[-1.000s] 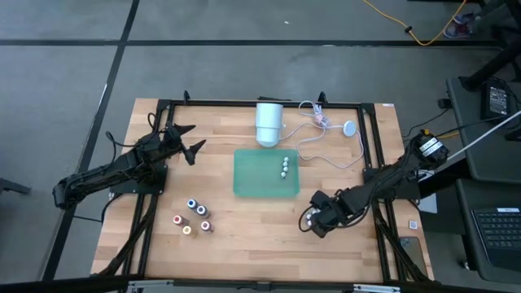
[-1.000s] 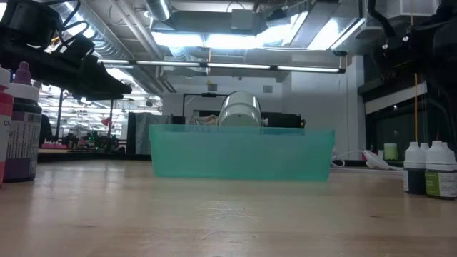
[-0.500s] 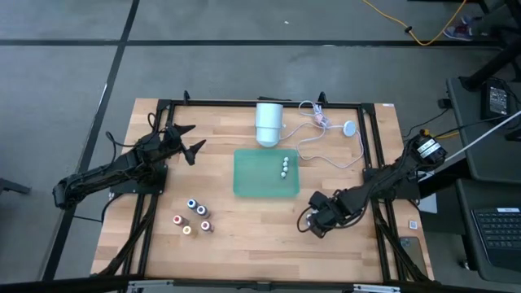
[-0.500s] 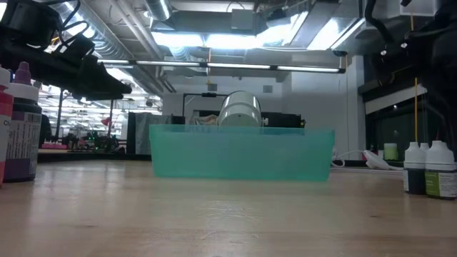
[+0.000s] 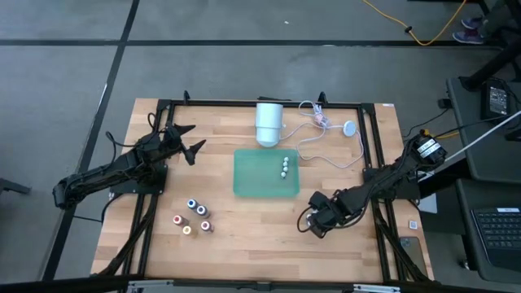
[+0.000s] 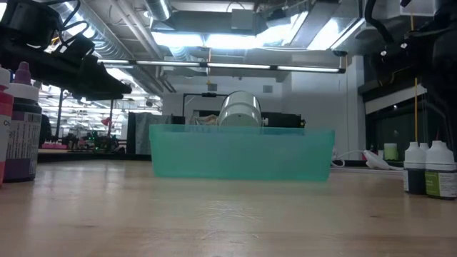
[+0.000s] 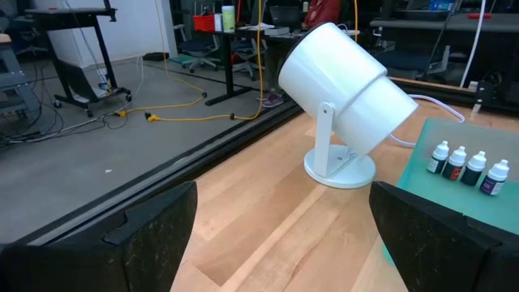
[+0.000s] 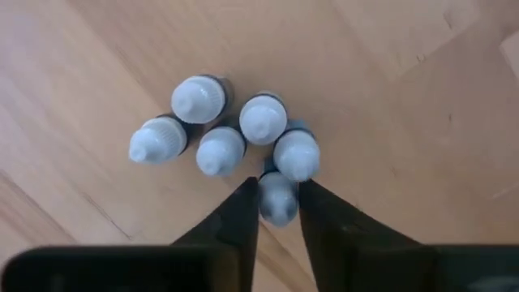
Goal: Pick & Place food coloring
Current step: Put the bottom small blue food coloring bottle into the green bin
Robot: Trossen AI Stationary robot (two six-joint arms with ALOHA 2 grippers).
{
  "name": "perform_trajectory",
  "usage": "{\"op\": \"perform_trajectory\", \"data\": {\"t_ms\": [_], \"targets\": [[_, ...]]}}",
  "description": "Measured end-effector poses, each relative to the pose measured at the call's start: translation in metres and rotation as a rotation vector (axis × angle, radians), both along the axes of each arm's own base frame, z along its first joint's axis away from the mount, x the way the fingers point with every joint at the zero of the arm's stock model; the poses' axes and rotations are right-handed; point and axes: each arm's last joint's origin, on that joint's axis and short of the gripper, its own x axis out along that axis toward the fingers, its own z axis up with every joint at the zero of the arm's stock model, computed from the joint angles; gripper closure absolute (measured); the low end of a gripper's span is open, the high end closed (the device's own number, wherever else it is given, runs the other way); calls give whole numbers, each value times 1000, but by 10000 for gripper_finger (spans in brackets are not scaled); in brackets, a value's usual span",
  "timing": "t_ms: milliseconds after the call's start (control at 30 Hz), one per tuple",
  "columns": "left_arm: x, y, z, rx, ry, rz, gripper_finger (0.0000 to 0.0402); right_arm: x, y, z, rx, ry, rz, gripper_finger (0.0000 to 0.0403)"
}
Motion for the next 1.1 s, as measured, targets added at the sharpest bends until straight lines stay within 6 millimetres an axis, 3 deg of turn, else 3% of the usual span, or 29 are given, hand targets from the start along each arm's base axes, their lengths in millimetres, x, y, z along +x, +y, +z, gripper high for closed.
{"op": "perform_trajectory", "data": {"t_ms": [167, 400, 733, 1100], "targets": [[0, 0, 0, 0, -1, 0, 41, 1, 1, 2, 16, 9, 2, 348], [0, 0, 0, 0, 0, 0, 41, 10, 7, 28, 32, 11, 22, 334], [0, 0, 0, 0, 0, 0, 41, 16, 12, 79, 10, 39, 81, 345], [0, 0, 0, 0, 0, 0, 41, 13, 11, 150, 24, 60, 89, 347]]}}
